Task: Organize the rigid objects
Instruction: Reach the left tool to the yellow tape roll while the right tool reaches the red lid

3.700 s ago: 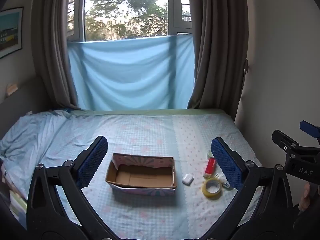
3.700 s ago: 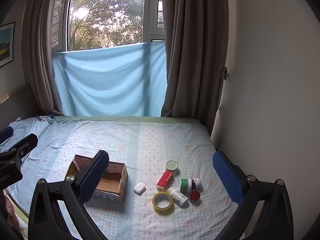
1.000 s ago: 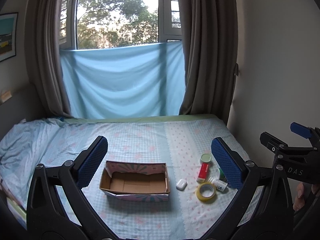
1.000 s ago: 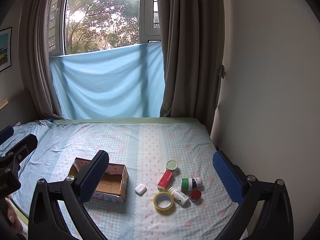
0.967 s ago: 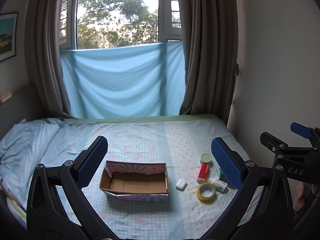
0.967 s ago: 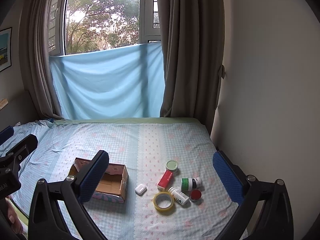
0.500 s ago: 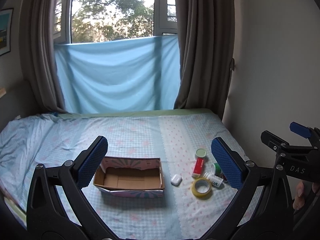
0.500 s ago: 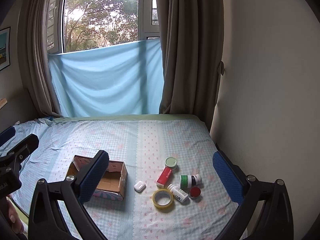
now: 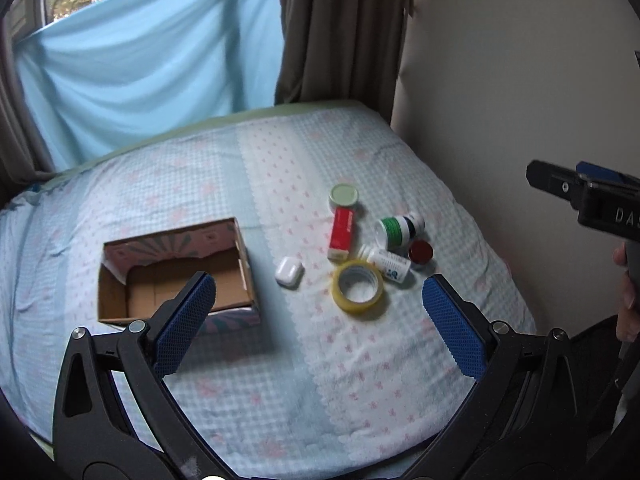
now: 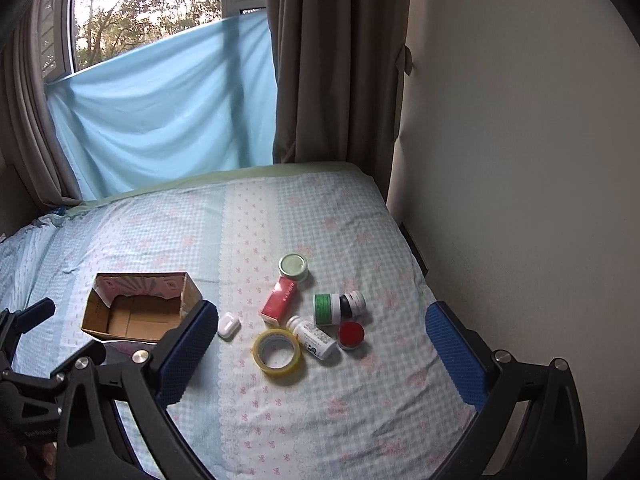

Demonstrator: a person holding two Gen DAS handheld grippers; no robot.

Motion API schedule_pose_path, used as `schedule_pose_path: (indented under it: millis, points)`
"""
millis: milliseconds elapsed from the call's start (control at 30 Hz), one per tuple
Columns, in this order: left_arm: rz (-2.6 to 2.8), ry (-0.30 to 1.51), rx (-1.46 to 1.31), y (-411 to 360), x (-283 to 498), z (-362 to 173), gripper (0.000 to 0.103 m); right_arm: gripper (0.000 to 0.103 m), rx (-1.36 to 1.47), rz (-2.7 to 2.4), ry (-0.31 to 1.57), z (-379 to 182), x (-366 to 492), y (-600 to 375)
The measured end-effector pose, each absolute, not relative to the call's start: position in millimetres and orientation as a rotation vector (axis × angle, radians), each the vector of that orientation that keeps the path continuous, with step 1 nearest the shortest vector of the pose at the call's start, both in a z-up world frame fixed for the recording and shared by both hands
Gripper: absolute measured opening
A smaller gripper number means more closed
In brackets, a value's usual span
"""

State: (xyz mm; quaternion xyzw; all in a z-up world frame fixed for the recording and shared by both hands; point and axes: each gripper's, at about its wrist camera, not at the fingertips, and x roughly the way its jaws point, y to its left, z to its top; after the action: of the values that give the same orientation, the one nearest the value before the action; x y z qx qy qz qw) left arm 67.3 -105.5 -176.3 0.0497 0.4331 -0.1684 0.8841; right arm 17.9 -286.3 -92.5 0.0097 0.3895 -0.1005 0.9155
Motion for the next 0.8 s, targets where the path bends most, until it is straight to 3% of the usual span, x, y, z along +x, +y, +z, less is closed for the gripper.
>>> schedule_pose_path:
  millis: [233,500,800]
  points:
    - [-0.371,1.102,0.138,-160.3,100.0,-295.0,0.103,0.103,0.061,-0.244,0.94,-180.7,62.3,-331.4]
    - [-0.376,1.199,0.196,-209.2,140.9,-418.8,0.103,0.103,0.126,-0.314,1.1,-301.2,119.9,-367.5]
    - [-0.364,1.237,0.221,-234.1,163.8,-503.1,0.103,0.096,0.153,-0.389,1.254,-397.5,169.6,-396.0]
